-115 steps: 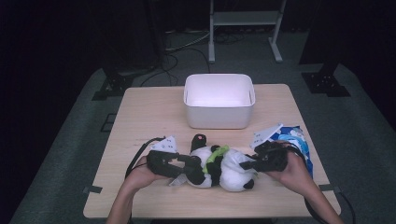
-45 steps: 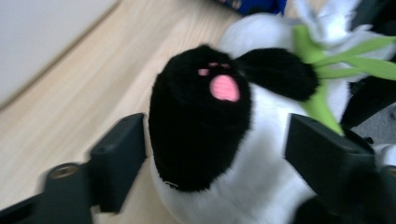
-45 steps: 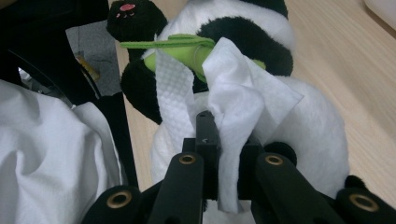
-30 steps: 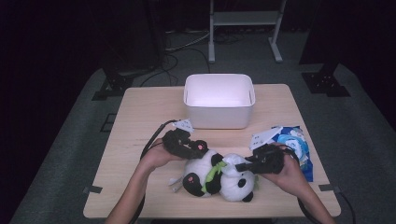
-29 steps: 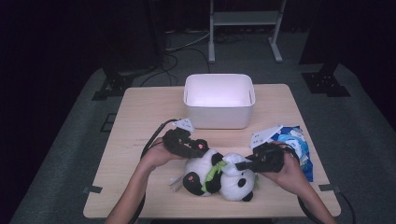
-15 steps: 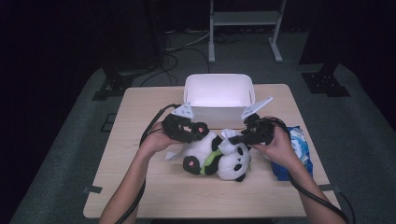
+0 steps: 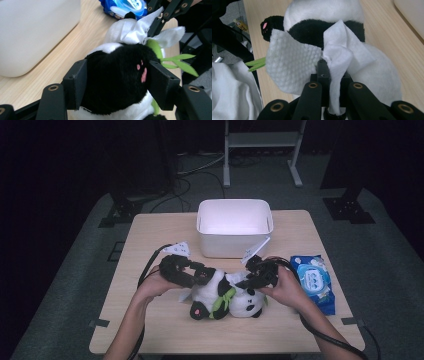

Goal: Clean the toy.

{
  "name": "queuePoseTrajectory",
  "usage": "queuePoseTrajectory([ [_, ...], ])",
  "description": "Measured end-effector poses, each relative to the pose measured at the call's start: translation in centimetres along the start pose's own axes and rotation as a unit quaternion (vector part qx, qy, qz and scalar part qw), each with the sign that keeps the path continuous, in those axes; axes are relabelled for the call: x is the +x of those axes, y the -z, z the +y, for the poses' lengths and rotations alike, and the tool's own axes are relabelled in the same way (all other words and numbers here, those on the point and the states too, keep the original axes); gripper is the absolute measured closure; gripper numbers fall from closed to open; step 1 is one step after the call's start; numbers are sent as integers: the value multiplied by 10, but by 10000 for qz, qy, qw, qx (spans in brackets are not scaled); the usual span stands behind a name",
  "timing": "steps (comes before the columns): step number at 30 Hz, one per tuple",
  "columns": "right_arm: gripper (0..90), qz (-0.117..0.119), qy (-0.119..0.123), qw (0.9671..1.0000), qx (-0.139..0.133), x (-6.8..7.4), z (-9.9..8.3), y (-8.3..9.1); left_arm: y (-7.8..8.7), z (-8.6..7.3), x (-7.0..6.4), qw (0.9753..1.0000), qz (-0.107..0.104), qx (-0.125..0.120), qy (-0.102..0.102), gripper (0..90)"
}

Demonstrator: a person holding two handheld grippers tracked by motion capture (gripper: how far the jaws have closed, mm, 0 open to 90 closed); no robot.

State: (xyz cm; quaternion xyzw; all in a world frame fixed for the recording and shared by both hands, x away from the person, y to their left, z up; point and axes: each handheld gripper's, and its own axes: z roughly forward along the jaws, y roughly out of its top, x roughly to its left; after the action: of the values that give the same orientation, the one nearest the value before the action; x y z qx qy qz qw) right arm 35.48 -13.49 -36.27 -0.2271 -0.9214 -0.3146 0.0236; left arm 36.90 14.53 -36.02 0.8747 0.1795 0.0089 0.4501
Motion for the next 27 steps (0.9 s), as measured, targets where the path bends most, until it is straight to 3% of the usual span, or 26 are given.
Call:
queuePoseTrajectory([
  [4,853,12,35,10000,11,5,-2,-2,10,10,-6,9999,-54,-135,-60,350],
  [10,854,76,117,9999,33,13,-6,-3,17,19,-10,9999,-11,-86,-112,346],
  [14,854,103,192,9998,30,18,-9,-4,13,16,-12,9999,-141,-47,-49,338],
  [20,854,121,236,9996,117,24,-10,-5,13,8,-13,9991,-330,-235,96,326],
  [25,855,200,280,9992,202,28,-10,-6,19,8,-14,9990,-247,-367,87,326],
  [27,855,132,339,9991,209,30,-10,-6,19,7,-15,9993,-237,-283,50,326],
])
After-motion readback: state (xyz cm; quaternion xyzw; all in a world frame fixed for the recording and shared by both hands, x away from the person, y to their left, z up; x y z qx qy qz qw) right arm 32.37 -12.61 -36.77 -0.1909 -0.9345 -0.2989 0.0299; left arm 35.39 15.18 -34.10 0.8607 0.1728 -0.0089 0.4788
